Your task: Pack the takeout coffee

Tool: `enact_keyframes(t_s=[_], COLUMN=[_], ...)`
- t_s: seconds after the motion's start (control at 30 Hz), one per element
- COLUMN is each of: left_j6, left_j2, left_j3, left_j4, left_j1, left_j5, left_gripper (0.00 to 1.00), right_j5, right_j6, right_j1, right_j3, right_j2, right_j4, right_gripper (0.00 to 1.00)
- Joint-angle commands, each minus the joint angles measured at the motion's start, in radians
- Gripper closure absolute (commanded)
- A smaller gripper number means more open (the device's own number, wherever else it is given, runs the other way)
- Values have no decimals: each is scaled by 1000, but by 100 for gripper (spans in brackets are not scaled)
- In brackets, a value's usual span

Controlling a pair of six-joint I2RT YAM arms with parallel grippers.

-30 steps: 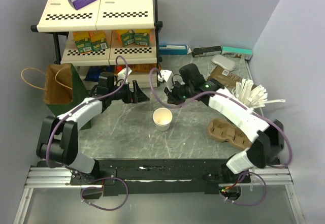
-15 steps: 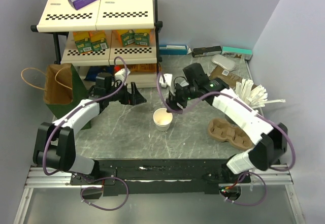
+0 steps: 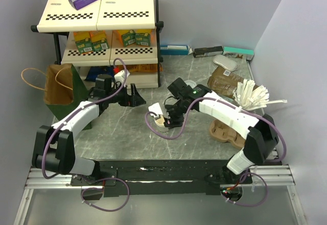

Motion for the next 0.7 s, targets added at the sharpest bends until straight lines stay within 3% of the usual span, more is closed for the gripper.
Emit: enact_keyframes(t_s=[0.0, 0.27, 0.67], left_j6=[1, 5, -5], left_j2=[-51, -62, -55], left_j3=[-14, -19, -17], left_j4=[19, 12, 19], left_j1=[2, 2, 2], left_j5=[-8, -13, -11], left_gripper=[5, 5, 5], right_j5=[-9, 2, 29], right_j6=[-54, -41, -36], right_j1=[6, 15, 21], right_j3=[56, 78, 79], right_j2=[40, 81, 98], right_j4=[-39, -39, -35], right_gripper=[46, 60, 64])
